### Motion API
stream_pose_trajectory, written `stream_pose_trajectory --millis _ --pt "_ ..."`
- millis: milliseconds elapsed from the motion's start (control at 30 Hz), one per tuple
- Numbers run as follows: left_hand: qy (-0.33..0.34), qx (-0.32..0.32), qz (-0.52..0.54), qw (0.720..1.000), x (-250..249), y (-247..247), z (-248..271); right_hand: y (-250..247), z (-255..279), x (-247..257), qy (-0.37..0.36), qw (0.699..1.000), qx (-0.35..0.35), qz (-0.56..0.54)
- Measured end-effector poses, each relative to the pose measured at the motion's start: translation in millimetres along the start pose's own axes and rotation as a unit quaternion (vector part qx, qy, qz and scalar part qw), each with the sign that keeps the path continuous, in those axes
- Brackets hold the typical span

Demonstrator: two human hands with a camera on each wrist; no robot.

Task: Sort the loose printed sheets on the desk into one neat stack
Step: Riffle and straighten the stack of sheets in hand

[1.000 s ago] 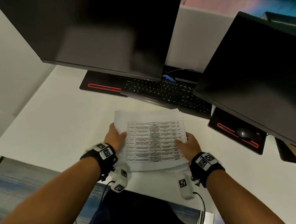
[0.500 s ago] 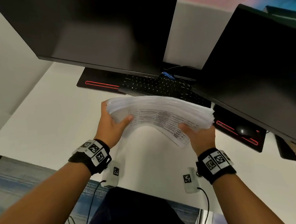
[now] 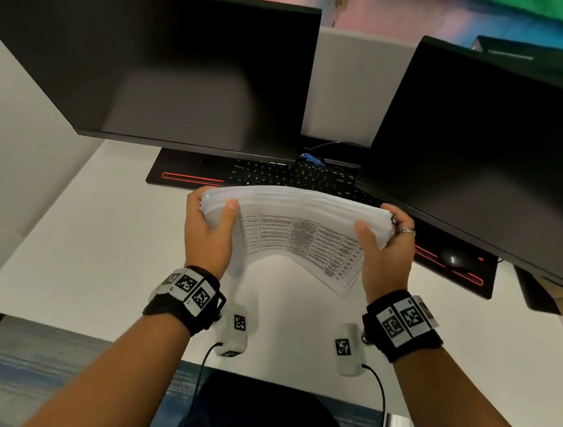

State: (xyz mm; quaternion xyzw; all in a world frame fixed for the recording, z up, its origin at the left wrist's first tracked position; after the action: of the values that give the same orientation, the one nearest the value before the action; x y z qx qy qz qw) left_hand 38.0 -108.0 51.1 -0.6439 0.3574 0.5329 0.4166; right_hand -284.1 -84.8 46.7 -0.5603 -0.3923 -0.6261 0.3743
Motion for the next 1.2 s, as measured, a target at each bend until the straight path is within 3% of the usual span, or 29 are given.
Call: stream_pose_trajectory --millis 333,467,867,1200 --pt "-0.063 -0.010 0.081 0.995 3.7 0.4 -10.7 2.6 -3.2 -4.9 0.021 0.999 -0.013 -0.020" --pt "-0.061 -0.010 0.101 0.993 -1.3 0.8 -13.1 4.0 -2.3 -4.3 0.027 0.999 -0.013 -0.033" --pt "-0.035 -0.025 0.065 0.997 -0.6 0.2 -18.6 4.0 0.8 4.7 0.002 0.999 -0.036 0.009" --pt "-0.053 -0.021 0.053 0.997 4.1 2.1 -19.3 3.6 -1.7 6.9 -0.003 0.999 -0.035 -0.006"
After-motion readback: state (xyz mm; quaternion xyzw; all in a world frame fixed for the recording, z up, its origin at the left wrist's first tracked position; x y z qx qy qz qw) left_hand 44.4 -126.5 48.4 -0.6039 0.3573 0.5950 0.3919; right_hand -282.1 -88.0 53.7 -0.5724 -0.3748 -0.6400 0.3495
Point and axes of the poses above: each hand's wrist, its own z-axis away from the middle knuckle, its own y-axis out of the palm, x = y × z, the point moved 10 cm from there along -z, towards the middle knuckle, and after that the axes turned 1 degree about x, right-handed, at the moved point
